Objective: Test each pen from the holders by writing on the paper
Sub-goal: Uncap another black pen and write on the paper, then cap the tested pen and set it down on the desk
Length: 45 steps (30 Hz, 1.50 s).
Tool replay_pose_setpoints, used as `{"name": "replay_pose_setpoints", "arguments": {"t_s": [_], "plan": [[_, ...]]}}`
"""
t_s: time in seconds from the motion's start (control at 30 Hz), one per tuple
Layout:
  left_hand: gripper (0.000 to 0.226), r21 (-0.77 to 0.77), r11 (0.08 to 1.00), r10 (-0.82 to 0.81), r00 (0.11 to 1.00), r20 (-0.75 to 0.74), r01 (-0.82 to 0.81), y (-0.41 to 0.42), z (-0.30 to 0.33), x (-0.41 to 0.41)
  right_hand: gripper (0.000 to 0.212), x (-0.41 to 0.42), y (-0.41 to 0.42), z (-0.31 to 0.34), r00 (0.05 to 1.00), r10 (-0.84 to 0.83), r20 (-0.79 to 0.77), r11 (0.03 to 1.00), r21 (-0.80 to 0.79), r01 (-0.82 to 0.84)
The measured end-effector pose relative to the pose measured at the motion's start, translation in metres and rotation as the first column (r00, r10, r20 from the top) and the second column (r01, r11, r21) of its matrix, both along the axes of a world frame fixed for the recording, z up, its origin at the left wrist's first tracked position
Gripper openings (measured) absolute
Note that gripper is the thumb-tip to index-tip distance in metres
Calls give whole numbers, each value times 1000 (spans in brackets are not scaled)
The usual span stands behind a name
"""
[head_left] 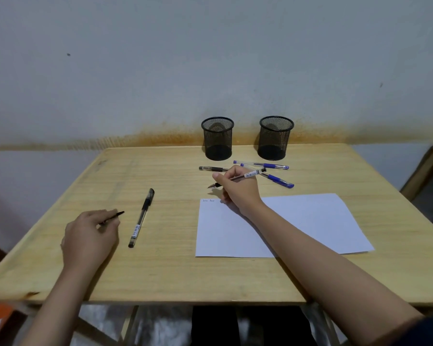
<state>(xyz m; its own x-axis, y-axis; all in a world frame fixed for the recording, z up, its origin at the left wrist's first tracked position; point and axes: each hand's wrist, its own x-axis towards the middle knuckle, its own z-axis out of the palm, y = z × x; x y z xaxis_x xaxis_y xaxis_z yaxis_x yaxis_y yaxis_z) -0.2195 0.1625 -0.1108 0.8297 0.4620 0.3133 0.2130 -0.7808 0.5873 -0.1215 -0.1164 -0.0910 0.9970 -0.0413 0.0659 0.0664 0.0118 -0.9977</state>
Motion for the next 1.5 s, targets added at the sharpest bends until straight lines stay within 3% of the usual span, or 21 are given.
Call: {"name": "replay_pose_setpoints", "arguments": {"t_s": [0.13, 0.2, 0.33, 0.47, 0.67, 0.97, 1.2, 1.5], "plan": [[11, -48, 999, 1, 999, 50, 1, -5, 5, -4, 9, -11, 2, 12, 999, -6, 54, 999, 46, 3], [11, -144, 989, -19, 993, 115, 36, -9, 11, -9, 7, -20, 2, 21, 997, 30, 73, 995, 96, -37], [15, -473, 854, -100, 961, 258, 216, -37, 38, -21, 13, -44, 4, 33, 975, 171, 144, 977, 106, -187], [19, -556, 738, -202, 912, 358, 382, -69, 53, -20, 16, -68, 6, 35, 949, 273, 158, 944, 148, -296], [25, -554, 663, -296, 856, 424, 503, -94, 56, -19, 14, -80, -2, 37, 944, 262, 201, 958, 65, -279], [21, -486, 653, -394, 808, 437, 581, -101, 55, -25, 5, -91, -5, 34, 930, 291, 226, 956, -38, -290], [20, -456, 663, -402, 796, 453, 594, -96, 56, -25, 8, -93, -8, 38, 930, 263, 259, 962, 4, -273], [22, -416, 601, -474, 723, 503, 683, -102, 54, -23, 8, -104, -2, 35, 902, 329, 280, 940, -5, -341]]}}
